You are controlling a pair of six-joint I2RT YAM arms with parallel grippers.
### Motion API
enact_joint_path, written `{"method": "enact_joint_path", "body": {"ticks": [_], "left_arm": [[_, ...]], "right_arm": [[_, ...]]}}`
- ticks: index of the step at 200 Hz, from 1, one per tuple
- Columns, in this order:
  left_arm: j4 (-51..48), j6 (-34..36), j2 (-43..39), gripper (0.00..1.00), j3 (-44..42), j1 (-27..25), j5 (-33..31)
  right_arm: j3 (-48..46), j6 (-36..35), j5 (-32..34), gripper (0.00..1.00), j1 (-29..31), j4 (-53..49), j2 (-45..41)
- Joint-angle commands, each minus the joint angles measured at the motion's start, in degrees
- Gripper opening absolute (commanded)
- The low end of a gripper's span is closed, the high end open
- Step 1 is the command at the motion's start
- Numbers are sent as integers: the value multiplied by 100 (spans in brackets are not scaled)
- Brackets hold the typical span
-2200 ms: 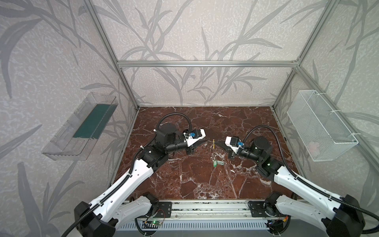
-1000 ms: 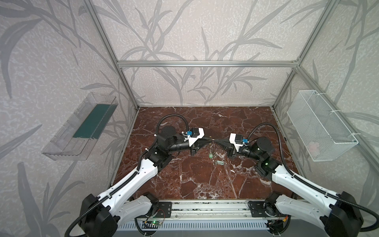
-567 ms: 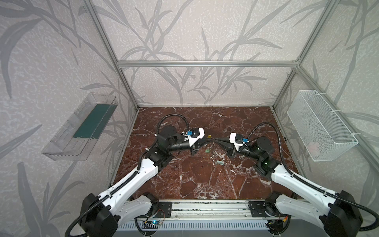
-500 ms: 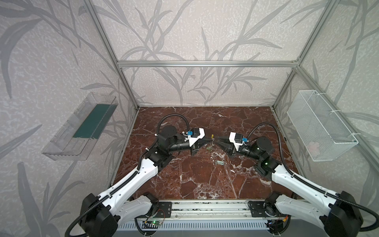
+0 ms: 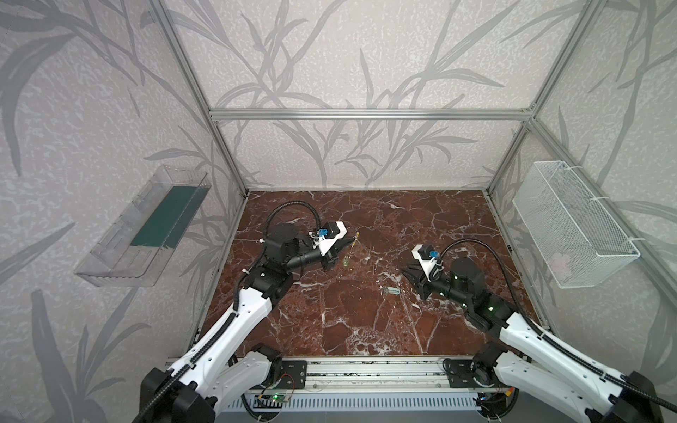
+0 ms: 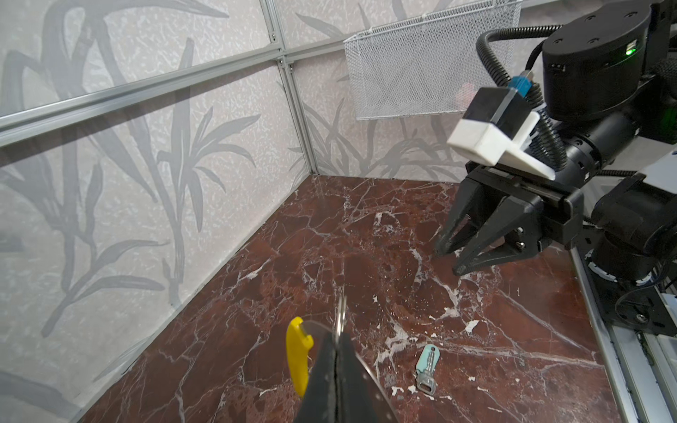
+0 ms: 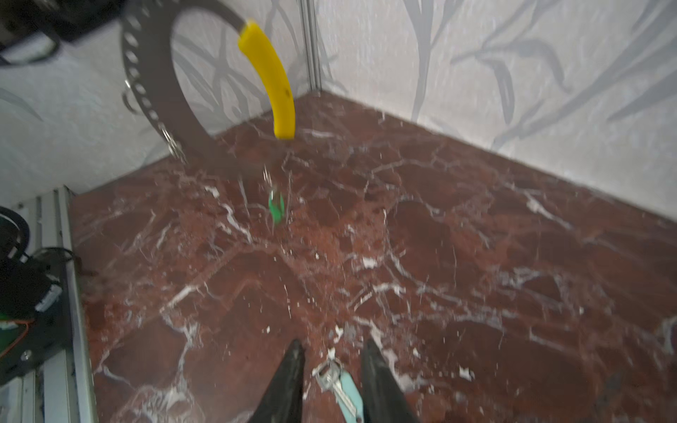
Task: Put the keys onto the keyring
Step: 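Hold the keyring with left gripper while right gripper releases and moves toward teal-tagged key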
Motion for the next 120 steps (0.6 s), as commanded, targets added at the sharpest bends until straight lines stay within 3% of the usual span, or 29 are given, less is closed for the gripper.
{"method": "enact_joint_path", "body": {"ticks": [1,35,70,120], "left_arm": [[-21,221,-99,0,-108,74,-43],[-14,277,-171,0,-244,93,-35],[-27,321,-270,0,-357,93,-41],[-100,392,-456,0,-454,93,-93]], "right_arm": [[130,-224,296,25,61,-882,335],[813,-1679,222,23,73,-1236,1170],[1609,-2688,-711,22,15,-1800,2524],[2301,-4605,-1063,21,-14,-2439,3828]]}}
